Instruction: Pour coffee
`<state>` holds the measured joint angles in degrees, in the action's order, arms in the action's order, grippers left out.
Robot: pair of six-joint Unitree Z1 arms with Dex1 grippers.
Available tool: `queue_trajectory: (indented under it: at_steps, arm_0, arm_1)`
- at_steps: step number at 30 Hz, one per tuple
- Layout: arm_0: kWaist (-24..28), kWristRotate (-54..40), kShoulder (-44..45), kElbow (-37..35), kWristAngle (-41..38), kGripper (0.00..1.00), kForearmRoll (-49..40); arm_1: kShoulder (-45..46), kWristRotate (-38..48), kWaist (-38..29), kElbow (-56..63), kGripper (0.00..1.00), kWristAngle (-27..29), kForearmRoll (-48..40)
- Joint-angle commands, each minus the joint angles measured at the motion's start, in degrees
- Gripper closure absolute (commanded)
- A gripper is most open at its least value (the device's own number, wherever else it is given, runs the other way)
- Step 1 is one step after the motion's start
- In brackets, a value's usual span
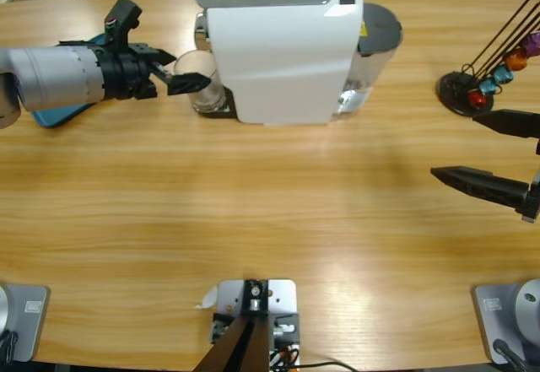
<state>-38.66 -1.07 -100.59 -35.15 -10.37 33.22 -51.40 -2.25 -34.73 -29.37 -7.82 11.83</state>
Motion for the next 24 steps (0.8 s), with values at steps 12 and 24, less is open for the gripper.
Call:
queue_trajectory:
  at_steps: [12,24]
  arm_0:
    - [0.61,0.75,-8.80,-3.44,-2.94,0.074,2.15]
    - [0.78,0.63,-9.24,-2.72,-3.46,0.777,2.73]
  arm_1:
    - [-0.77,0.67,-0.43,1.76,0.000,0.70,-0.67]
    - [-0.80,0.67,-0.43,1.78,0.000,0.70,-0.67]
